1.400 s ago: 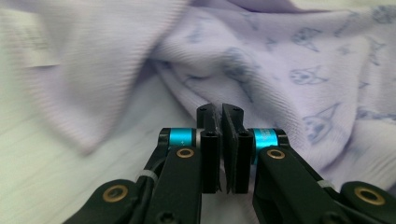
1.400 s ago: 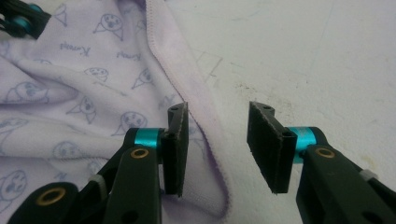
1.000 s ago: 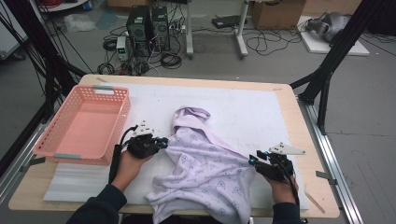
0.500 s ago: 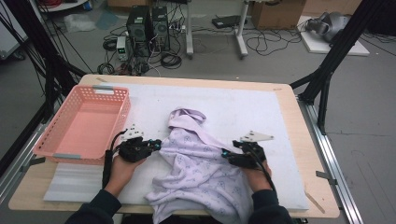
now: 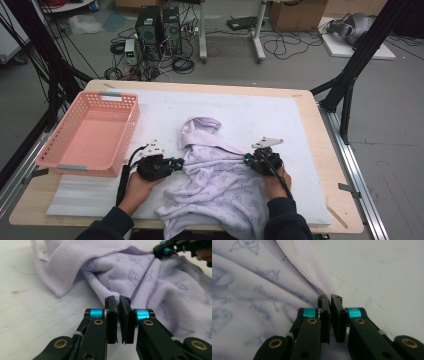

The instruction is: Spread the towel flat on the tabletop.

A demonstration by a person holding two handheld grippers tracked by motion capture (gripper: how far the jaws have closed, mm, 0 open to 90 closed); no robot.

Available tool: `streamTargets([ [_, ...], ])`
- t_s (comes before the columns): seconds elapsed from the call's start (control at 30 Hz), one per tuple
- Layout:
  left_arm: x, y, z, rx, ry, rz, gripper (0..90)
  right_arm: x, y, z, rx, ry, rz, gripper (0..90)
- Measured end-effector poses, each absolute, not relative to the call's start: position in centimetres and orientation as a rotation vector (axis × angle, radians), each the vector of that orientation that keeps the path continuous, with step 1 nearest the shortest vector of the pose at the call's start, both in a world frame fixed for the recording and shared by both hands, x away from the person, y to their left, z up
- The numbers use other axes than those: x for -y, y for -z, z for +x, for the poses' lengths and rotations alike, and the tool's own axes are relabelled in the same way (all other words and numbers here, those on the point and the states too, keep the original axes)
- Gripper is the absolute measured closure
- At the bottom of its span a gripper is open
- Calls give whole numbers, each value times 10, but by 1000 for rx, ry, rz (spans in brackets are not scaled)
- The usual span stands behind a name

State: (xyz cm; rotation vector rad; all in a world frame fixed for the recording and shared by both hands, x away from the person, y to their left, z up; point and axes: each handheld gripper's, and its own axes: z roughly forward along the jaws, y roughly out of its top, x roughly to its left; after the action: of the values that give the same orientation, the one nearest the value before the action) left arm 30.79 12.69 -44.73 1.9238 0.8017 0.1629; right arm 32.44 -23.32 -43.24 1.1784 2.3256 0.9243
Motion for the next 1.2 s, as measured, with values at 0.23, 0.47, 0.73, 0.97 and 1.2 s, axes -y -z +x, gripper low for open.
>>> streamTargets([
  [0.23, -137, 448, 312, -887, -227, 1907, 701, 270, 432, 303, -2300, -909, 1258, 850],
  [0.47, -152, 447, 318, -951, -296, 1848, 598, 256, 413, 304, -2243, -1066, 1132, 518],
  [0.73, -164, 446, 320, -981, -325, 1804, 541, 173, 407, 331, -2362, -1172, 869, 514],
  [0.97, -171, 444, 321, -1000, -331, 1785, 534, 128, 425, 360, -2463, -991, 812, 712],
  [1.2, -174, 446, 321, -1015, -327, 1783, 533, 144, 412, 359, -2372, -1057, 843, 826],
])
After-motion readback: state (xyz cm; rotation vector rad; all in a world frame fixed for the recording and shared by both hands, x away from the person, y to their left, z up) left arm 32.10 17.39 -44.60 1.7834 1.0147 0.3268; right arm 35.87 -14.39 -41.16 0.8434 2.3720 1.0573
